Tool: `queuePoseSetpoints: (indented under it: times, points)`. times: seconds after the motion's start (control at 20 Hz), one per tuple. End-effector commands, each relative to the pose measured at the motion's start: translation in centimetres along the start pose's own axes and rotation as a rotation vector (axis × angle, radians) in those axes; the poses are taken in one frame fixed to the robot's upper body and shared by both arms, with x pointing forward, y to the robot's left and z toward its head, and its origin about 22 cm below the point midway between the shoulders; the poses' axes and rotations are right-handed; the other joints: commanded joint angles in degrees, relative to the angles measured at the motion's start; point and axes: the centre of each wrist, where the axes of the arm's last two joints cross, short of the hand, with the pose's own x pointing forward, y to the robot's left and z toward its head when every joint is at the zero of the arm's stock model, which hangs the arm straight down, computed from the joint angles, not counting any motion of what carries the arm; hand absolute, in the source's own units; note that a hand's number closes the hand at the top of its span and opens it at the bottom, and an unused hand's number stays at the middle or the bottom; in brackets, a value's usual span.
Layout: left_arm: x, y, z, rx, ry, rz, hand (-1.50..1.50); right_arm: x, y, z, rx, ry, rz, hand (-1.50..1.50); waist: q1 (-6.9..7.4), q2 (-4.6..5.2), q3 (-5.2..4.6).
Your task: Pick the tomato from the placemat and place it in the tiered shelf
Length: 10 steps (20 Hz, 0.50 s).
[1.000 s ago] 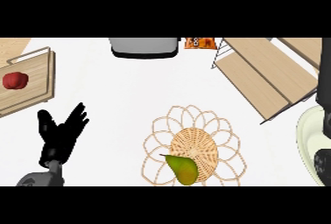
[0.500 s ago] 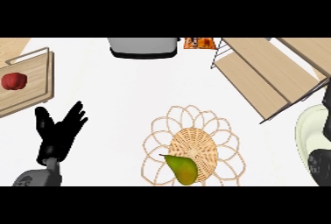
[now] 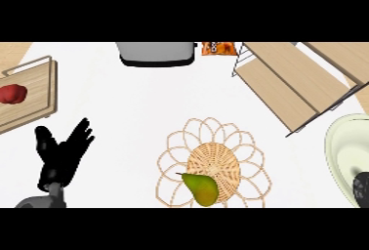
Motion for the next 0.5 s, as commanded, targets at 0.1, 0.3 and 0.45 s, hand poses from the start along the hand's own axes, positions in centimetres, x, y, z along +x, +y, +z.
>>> queuePoseSetpoints:
  times: [0.1, 0.3, 0.45]
  points:
    - [0.4, 0.4, 0.6, 0.009, 0.012, 0.001, 0.00, -1.1, -6.5, -1.1, -0.089, 0.153, -0.097, -1.50, -0.30, -0.19, 0.03]
    - [-1.1, 0.4, 0.4, 0.008, 0.029, -0.004, 0.00, -3.2, -11.1, 0.3, -0.035, 0.154, -0.089, -1.50, -1.12, -0.26, -0.02]
    - [0.6, 1.4, -0.2, 0.008, 0.009, -0.011, 0.00, -3.8, -14.5, 0.5, -0.014, 0.138, -0.079, -1.50, -1.07, -0.18, -0.04]
